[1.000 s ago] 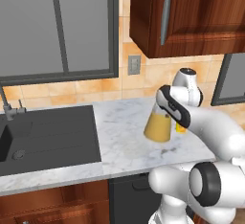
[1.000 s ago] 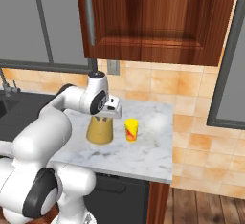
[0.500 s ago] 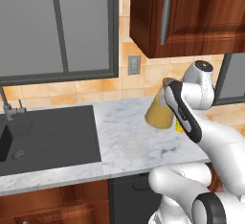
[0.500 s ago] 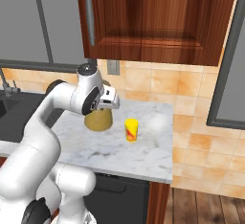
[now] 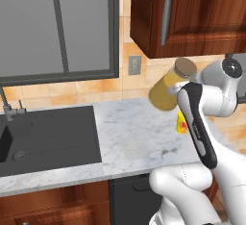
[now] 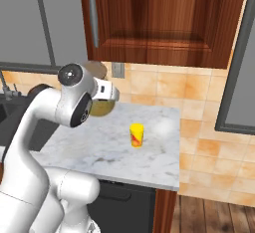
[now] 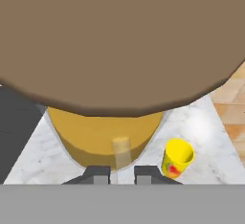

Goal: Place the pitcher and cup on the dining counter for serving.

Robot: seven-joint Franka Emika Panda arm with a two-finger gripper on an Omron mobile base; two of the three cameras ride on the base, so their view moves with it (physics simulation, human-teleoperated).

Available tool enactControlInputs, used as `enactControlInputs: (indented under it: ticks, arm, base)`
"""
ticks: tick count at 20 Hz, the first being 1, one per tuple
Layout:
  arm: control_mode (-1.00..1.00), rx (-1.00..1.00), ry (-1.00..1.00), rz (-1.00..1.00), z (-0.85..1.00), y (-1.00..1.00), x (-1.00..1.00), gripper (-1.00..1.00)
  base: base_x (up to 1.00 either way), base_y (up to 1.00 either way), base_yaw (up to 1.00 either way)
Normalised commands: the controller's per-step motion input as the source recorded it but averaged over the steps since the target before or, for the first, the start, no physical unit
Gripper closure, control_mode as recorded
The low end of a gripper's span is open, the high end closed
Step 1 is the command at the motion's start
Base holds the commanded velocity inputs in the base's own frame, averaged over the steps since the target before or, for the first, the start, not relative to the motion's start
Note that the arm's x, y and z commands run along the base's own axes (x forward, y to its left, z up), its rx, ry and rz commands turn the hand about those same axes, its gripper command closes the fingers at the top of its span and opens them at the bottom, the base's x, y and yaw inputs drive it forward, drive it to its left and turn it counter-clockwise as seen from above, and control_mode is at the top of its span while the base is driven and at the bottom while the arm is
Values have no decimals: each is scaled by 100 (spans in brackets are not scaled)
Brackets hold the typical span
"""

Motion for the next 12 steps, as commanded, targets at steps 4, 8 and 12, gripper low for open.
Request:
enactControlInputs:
  ticks: [4, 8, 12]
  arm:
    - [-100, 0, -27, 4, 30, 1, -48, 100]
    - [100, 0, -23, 5, 6, 2, -47, 100]
    - [100, 0, 0, 0, 0, 0, 0, 100]
  base:
    - [0, 0, 0]
    - [-23, 0, 5]
    - [-100, -2, 42]
